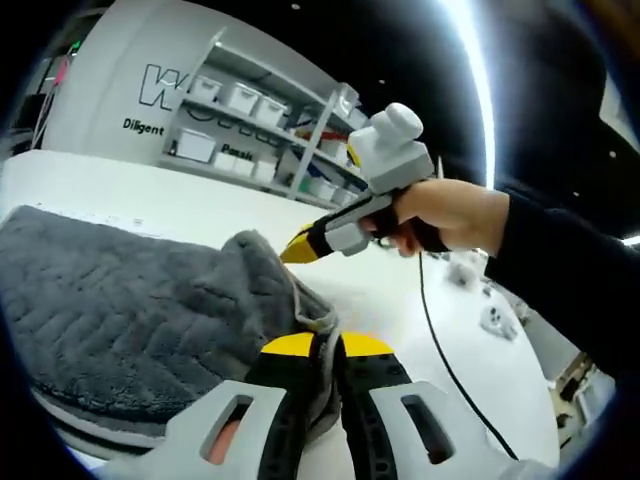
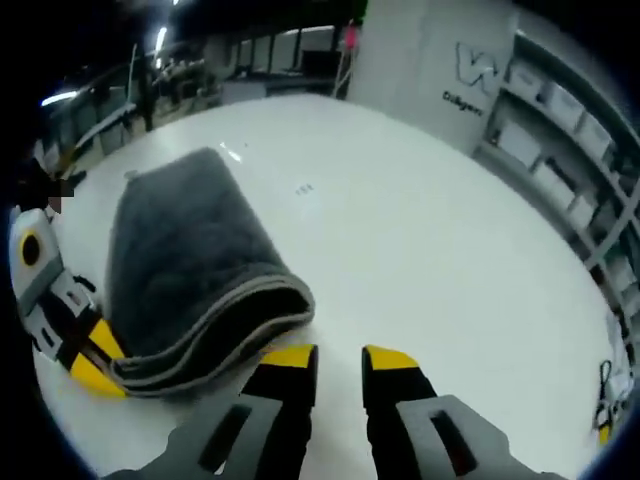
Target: Open the folded towel by lifting each exposed corner and separating the folded layers until the towel lies flat within the target outline without major curled edges
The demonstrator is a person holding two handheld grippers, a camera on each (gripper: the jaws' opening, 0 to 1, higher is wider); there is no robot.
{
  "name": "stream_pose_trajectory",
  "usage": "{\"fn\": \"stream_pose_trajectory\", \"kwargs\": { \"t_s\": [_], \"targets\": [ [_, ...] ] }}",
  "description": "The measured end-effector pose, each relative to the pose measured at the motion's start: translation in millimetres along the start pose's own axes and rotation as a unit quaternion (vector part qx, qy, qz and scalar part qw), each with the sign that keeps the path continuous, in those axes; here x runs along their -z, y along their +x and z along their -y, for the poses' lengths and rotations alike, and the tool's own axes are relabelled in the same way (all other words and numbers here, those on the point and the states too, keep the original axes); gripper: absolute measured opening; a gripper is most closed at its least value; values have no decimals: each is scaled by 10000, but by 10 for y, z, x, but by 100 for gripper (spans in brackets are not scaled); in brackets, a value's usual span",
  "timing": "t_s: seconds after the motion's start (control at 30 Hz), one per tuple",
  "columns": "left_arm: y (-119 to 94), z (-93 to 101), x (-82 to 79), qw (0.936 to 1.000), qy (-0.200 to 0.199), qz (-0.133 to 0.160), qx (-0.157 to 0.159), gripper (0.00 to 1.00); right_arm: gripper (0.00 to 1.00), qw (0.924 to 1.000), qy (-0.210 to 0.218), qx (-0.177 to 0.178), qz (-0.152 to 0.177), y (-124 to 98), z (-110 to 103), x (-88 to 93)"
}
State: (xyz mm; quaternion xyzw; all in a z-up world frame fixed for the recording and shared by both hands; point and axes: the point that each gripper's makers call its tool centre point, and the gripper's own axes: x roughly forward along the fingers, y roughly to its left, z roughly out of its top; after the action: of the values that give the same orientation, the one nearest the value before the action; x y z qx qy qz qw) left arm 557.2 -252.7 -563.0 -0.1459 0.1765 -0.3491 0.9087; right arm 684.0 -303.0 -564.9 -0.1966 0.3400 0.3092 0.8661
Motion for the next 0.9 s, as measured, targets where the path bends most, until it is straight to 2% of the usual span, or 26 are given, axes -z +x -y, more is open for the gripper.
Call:
{"fn": "stream_pose_trajectory", "kwargs": {
  "t_s": [0.03, 0.07, 0.13, 0.27, 0.37, 0.47, 0.5, 0.57, 0.63, 0.73, 0.9],
  "targets": [
    [3, 0, 19, 10000, -6, -32, 0, 6, 15, 9992, 322, 14, 224, -19, -16, -70],
    [6, 1, 30, 10000, -4, -50, -2, 6, 18, 9981, 472, -1, 388, -33, -39, -126],
    [13, 8, 45, 10000, 19, -70, -4, 7, 22, 9962, 527, -42, 694, -57, -109, -231],
    [15, 23, 50, 9999, 72, -85, -4, 7, 23, 9932, 655, -24, 960, -71, -224, -275],
    [22, 18, 65, 9999, 98, -106, -7, 7, 23, 9920, 692, 108, 1047, -72, -234, -269],
    [28, 21, 76, 9999, 119, -110, -21, 7, 23, 9923, 681, 261, 1005, -53, -218, -210],
    [28, 25, 83, 9998, 139, -112, -27, 7, 23, 9931, 653, 371, 901, -29, -185, -154],
    [24, 33, 92, 9998, 181, -121, -37, 7, 23, 9933, 486, 805, 673, 31, -45, -17],
    [25, 30, 96, 9997, 206, -130, -39, 7, 25, 9940, 438, 887, 458, 104, -25, 107],
    [27, 18, 109, 9996, 212, -157, -40, 7, 28, 9929, 552, 977, 382, 166, 5, 209],
    [20, 17, 122, 9995, 266, -175, -38, 8, 28, 9911, 761, 962, 518, 175, -4, 241]
  ]
}}
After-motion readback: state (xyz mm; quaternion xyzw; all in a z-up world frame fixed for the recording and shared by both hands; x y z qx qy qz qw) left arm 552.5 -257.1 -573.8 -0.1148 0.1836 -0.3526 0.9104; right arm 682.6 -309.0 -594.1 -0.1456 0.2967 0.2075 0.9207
